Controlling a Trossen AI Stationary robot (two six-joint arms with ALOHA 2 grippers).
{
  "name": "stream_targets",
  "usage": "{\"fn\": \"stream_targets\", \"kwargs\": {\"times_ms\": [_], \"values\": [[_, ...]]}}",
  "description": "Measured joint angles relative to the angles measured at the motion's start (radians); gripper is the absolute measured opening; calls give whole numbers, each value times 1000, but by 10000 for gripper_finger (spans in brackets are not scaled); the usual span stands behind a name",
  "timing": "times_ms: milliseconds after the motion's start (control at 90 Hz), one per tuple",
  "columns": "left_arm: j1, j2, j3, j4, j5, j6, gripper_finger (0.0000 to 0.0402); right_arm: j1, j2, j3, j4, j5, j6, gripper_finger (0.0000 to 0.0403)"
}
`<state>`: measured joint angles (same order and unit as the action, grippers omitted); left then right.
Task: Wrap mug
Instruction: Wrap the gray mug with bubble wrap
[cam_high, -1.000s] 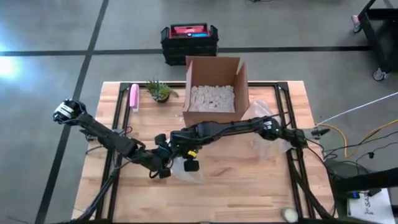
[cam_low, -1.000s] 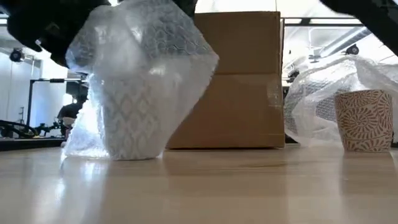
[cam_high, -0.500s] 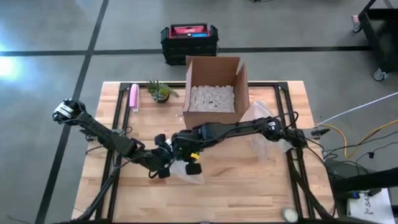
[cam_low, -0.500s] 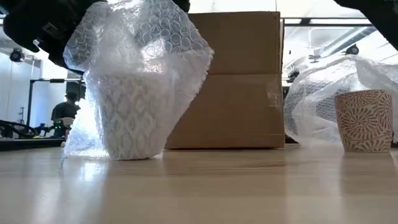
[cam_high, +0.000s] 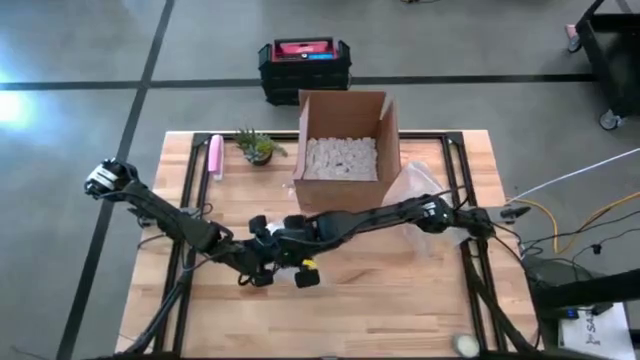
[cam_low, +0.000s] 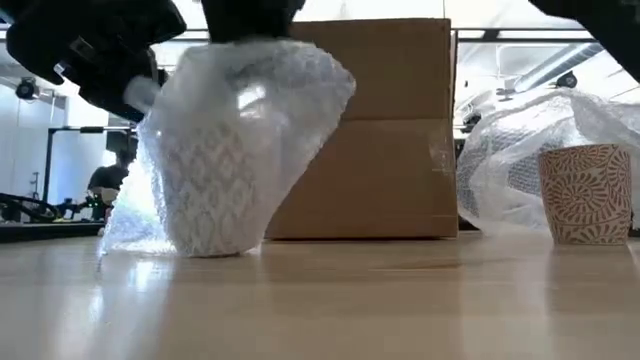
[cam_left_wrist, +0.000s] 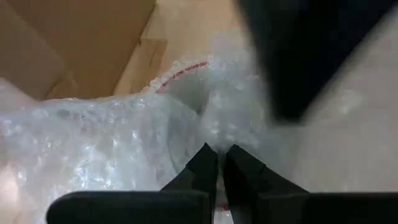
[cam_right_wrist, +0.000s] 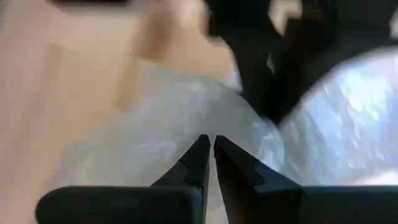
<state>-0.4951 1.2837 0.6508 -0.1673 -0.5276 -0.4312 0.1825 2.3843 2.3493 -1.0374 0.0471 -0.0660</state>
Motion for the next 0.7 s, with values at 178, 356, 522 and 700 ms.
{"fn": "stream_targets", "kwargs": {"times_ms": [178,356,522,700], "values": [[-2,-28,15,-40,42,3,8,-29,14,-6,0,25,7,13],[-9,-92,49,-89,50,4,8,-33,25,-15,21,35,3,13],[-11,-161,83,-201,53,1,8,-32,24,-21,45,35,-5,13],[-23,-225,104,-382,54,-113,8,-33,24,-39,69,35,-5,13]]}}
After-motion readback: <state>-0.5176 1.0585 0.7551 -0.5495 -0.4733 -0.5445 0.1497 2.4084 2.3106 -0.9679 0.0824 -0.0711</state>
